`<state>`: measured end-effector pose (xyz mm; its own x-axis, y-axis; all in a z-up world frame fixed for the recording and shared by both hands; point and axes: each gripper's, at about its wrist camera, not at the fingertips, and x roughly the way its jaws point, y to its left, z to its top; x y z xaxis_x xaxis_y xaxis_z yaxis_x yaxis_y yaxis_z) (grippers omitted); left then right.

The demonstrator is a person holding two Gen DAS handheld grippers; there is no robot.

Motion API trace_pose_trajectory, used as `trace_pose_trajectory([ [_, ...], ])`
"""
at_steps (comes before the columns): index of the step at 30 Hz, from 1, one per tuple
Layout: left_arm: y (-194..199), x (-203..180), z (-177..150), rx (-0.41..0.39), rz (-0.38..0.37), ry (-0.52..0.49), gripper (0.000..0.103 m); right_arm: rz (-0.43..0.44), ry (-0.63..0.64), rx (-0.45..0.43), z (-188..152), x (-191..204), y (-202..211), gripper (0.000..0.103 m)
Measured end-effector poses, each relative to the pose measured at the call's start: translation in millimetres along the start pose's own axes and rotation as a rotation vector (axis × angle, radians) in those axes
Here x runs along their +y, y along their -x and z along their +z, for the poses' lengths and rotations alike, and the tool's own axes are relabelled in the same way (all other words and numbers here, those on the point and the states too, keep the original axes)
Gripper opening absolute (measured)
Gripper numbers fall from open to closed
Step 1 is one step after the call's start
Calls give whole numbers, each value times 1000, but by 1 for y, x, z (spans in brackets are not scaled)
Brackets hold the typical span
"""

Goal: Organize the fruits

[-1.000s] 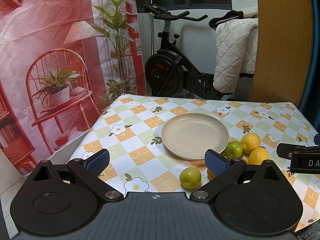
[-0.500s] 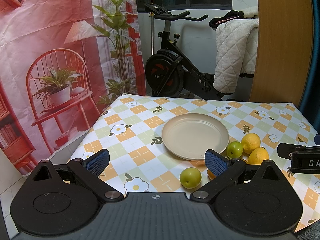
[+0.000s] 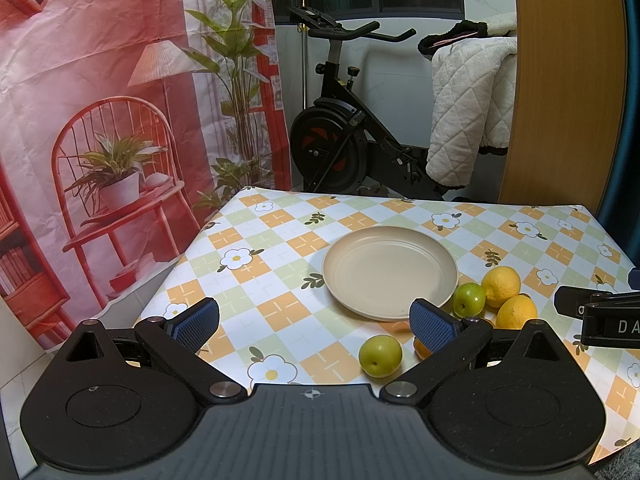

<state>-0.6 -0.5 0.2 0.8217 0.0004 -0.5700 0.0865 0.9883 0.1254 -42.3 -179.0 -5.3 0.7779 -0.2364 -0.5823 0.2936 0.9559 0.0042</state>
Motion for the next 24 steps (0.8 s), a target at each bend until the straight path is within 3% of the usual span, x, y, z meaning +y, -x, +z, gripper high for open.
trace_pose_trajectory([
  [11, -2, 0, -1, -10, -6, 20, 102, 13, -18, -13, 6, -8, 1, 103],
  [18, -8, 12, -2, -15, -97, 106, 102, 35, 14, -74, 4, -2, 8, 103],
  [24, -9, 14, -1, -50, -50, 111, 102, 56, 40, -94, -5, 1, 2, 99],
])
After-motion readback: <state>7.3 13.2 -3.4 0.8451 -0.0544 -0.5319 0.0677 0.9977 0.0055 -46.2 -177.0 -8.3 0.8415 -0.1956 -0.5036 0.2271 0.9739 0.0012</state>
